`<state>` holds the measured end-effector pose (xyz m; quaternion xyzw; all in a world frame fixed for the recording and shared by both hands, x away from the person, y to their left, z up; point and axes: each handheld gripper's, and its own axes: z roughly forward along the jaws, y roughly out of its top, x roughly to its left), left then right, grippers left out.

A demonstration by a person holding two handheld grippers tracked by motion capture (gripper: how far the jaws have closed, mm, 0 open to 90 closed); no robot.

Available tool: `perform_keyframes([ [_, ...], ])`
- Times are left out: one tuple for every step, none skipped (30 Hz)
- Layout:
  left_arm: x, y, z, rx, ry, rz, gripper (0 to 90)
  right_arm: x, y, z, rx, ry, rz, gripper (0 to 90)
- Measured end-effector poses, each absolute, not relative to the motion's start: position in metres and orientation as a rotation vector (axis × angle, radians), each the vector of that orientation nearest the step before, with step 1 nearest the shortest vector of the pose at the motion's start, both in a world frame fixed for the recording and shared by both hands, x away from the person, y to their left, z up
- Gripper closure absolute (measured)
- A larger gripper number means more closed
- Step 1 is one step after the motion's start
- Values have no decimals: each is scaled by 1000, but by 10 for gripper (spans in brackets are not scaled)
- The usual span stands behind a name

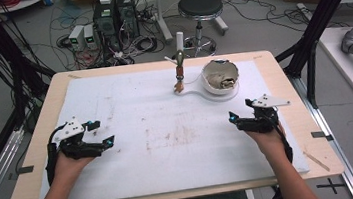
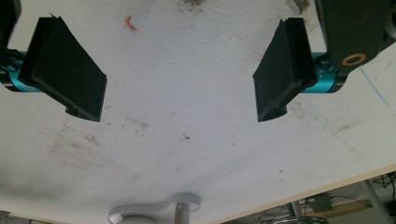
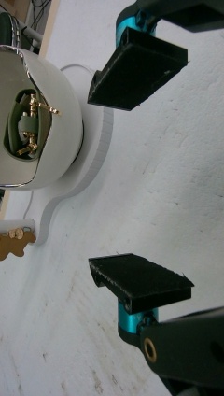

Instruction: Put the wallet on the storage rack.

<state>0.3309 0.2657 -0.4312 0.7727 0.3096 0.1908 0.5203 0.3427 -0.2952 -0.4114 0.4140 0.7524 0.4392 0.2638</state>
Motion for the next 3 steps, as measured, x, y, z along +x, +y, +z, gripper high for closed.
perform_keyframes([
  [331, 266, -431, 1850, 747, 459, 172, 343, -295, -412, 1118, 2035, 1185, 192],
  [331, 266, -431, 1850, 748, 459, 172, 343, -295, -412, 1119, 2034, 1183, 192],
  [331, 266, -431, 1848, 747, 460, 172, 342, -295, -411, 1118, 2035, 1183, 192],
])
